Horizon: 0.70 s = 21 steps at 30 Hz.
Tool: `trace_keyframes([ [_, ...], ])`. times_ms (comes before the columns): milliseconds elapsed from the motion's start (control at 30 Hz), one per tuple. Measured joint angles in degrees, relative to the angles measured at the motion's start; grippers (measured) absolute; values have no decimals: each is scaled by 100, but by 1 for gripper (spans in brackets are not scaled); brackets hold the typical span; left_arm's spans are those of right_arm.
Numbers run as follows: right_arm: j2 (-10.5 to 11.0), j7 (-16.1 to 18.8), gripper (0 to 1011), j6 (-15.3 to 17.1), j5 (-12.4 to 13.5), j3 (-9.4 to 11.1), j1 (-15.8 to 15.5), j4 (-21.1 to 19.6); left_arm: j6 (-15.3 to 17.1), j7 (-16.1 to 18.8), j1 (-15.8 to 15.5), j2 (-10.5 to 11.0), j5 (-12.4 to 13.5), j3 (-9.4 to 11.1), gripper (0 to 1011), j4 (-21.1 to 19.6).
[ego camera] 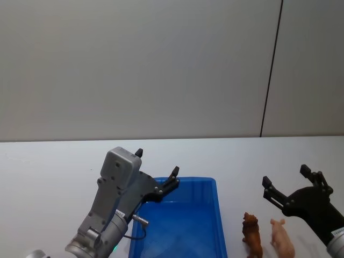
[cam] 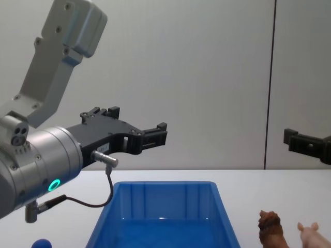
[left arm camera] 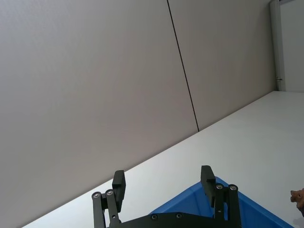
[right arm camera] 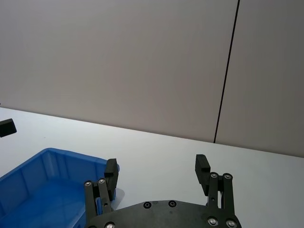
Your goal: Pick up the two dolls from the table and place them into the box.
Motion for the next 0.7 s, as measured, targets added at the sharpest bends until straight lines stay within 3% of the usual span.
trace_keyframes([
  [700,0,0,1001,0,0,0,0,0,0,0,0,0,0,0,1001,0],
])
